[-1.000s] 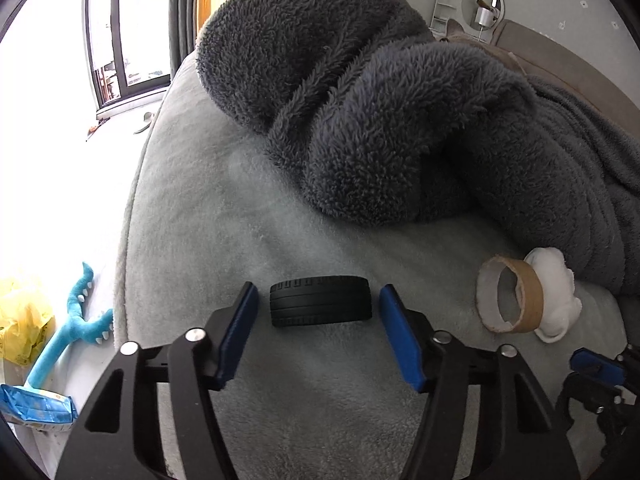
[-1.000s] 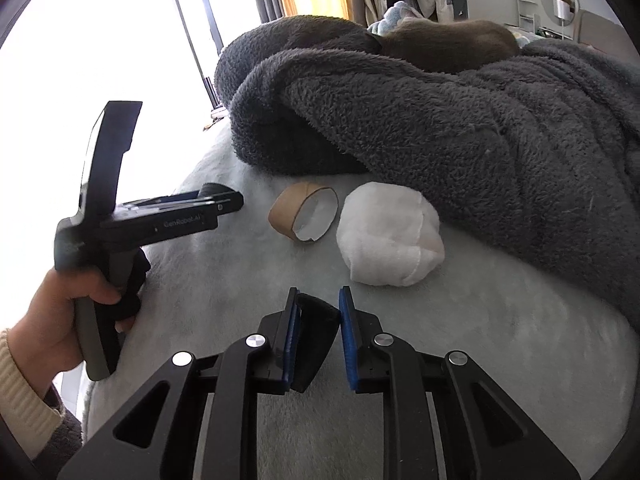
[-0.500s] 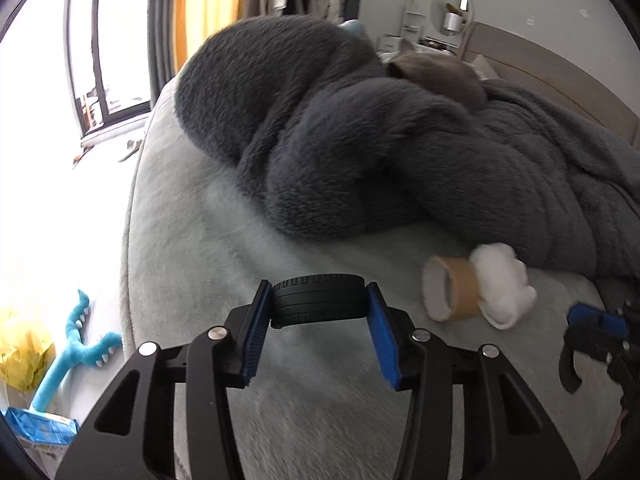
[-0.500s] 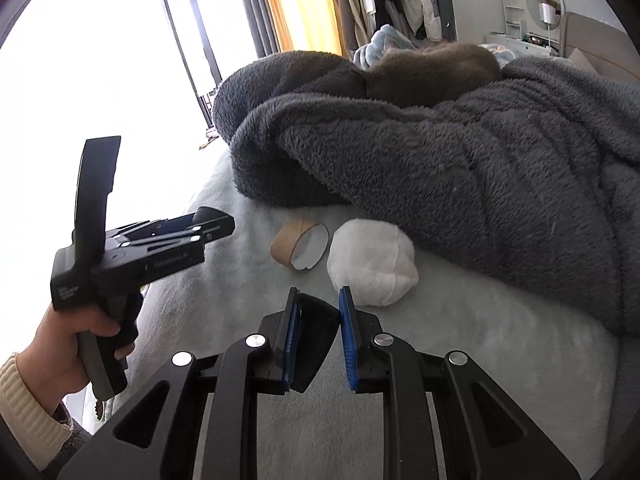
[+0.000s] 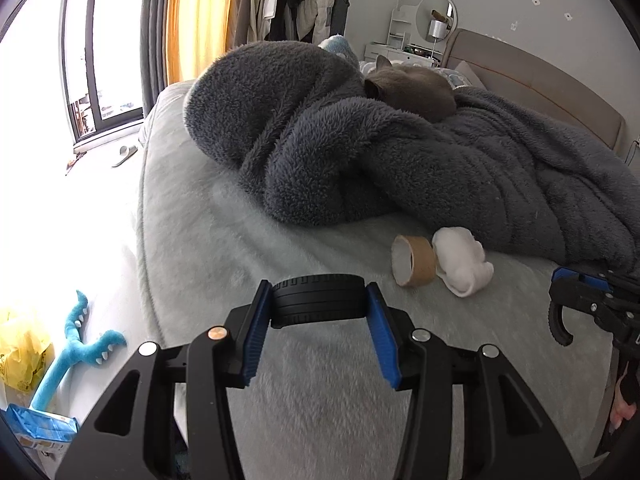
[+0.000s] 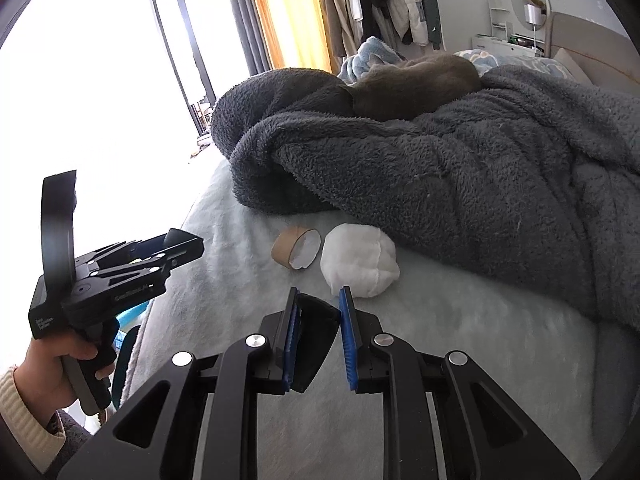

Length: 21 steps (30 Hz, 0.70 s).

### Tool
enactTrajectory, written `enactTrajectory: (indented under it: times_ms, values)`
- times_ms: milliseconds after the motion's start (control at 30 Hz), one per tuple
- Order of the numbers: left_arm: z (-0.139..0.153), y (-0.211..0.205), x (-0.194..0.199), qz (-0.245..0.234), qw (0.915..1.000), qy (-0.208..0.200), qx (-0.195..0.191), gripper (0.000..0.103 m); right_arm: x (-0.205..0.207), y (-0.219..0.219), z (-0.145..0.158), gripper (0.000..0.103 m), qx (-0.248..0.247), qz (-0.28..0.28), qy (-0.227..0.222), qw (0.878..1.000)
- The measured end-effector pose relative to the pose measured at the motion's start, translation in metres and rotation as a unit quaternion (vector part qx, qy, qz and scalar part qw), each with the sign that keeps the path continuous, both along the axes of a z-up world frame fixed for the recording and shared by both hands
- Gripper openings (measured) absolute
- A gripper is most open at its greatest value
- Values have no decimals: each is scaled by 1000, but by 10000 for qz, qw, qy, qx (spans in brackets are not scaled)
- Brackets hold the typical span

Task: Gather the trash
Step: 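Carry the black clip and rubber strip over the bin with both tools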

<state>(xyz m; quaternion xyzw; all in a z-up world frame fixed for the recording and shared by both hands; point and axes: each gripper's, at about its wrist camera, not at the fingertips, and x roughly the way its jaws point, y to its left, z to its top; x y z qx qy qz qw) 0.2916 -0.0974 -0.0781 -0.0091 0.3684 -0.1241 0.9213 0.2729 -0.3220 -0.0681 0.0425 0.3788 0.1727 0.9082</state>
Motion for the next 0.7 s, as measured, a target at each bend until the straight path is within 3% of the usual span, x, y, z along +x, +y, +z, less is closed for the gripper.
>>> enactTrajectory:
  times_ms: [267, 700]
  values:
    - [-4, 19, -33, 8, 9998, 93, 203, 50, -16, 22, 9, 20, -33, 129, -7, 9999]
    - [-26, 77, -92, 494, 9974, 516, -27, 50, -55, 83, 24, 20, 138, 347, -67, 9993]
